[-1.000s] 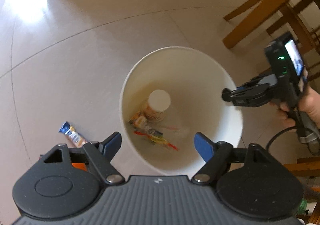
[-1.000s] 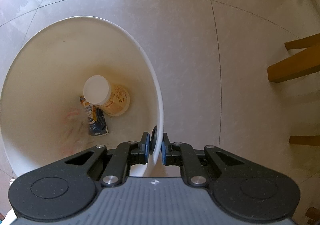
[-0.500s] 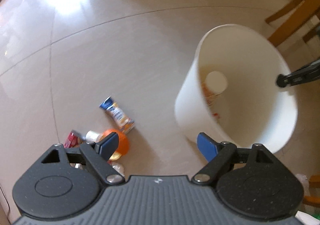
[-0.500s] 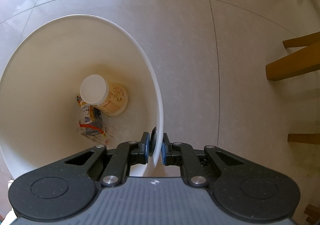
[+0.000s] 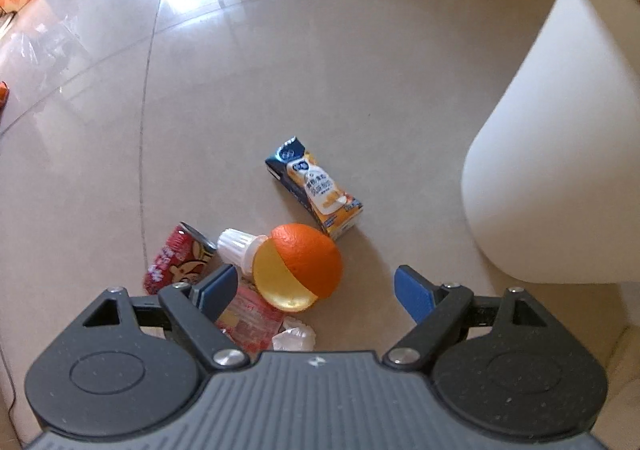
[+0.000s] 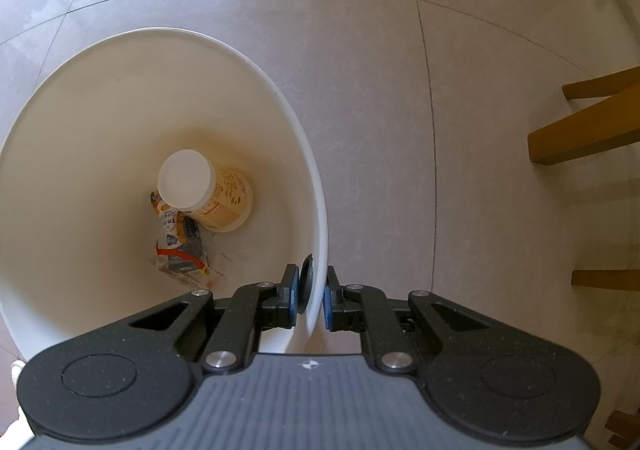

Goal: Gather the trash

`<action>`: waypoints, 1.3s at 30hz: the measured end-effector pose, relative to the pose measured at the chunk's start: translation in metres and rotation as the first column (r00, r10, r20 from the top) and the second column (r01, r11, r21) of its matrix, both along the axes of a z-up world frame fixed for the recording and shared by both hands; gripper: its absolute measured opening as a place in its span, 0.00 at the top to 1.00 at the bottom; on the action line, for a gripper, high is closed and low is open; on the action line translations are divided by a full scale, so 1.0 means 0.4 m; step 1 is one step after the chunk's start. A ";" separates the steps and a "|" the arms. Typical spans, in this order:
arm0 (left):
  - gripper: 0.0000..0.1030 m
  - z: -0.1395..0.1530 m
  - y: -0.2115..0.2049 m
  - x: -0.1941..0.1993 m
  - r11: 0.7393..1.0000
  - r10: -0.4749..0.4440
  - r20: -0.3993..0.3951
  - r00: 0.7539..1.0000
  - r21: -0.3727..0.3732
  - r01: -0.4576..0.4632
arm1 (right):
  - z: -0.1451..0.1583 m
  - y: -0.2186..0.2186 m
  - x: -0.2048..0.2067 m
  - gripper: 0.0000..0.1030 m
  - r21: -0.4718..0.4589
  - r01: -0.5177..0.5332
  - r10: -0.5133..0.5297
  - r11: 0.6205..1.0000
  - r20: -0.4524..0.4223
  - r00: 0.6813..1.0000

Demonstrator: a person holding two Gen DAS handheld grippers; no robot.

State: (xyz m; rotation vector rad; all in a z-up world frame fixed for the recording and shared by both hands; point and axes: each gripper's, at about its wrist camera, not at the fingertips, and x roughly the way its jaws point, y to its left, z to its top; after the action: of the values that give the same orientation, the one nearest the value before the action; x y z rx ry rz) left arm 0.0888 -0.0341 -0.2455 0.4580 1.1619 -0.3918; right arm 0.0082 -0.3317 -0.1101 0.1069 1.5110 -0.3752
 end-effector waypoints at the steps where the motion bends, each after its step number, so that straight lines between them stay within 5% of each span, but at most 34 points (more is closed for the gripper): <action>1: 0.17 -0.024 -0.002 0.004 1.000 -0.004 0.008 1.000 0.010 0.004 | 0.000 0.001 -0.001 0.86 -0.002 0.000 0.000 1.000 0.001 1.000; 10: 0.22 -0.193 -0.028 0.021 0.994 -0.026 0.010 1.000 0.104 0.024 | -0.004 0.006 -0.007 0.86 -0.007 -0.019 0.019 1.000 0.006 1.000; 12: 0.33 -0.212 -0.027 0.033 0.995 0.010 -0.001 1.000 0.096 -0.010 | -0.005 0.006 -0.008 0.86 -0.006 -0.016 0.016 1.000 0.005 1.000; 16: 0.34 -0.235 -0.020 0.064 0.995 0.089 -0.007 0.996 0.055 -0.089 | -0.006 0.007 -0.006 0.86 -0.006 -0.014 0.014 1.000 0.006 1.000; 20: 0.34 -0.247 -0.022 0.089 0.990 0.140 -0.026 0.990 0.014 -0.139 | -0.006 0.008 -0.007 0.86 -0.007 -0.015 0.015 1.000 0.011 1.000; 22: 0.40 -0.251 -0.022 0.099 0.986 0.164 -0.027 0.986 0.007 -0.164 | -0.006 0.008 -0.009 0.86 -0.007 -0.013 0.013 1.000 0.014 1.000; 24: 0.56 -0.250 -0.013 0.109 0.979 0.201 -0.042 0.979 -0.016 -0.202 | -0.006 0.009 -0.009 0.86 -0.007 -0.014 0.014 1.000 0.015 1.000; 28: 0.60 -0.241 0.010 0.112 0.967 0.244 -0.083 0.966 -0.050 -0.249 | -0.005 0.008 -0.011 0.86 -0.008 -0.010 0.010 1.000 0.017 1.000; 39: 0.77 -0.182 0.016 0.033 0.990 0.135 -0.128 0.983 -0.017 -0.138 | -0.003 0.005 -0.008 0.86 -0.008 0.004 -0.003 1.000 0.013 1.000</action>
State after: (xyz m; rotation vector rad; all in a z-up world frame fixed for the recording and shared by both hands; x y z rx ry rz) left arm 0.1019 -0.0277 -0.3181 0.3326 1.3021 -0.3193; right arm 0.0052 -0.3296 -0.1114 0.1052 1.4960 -0.3830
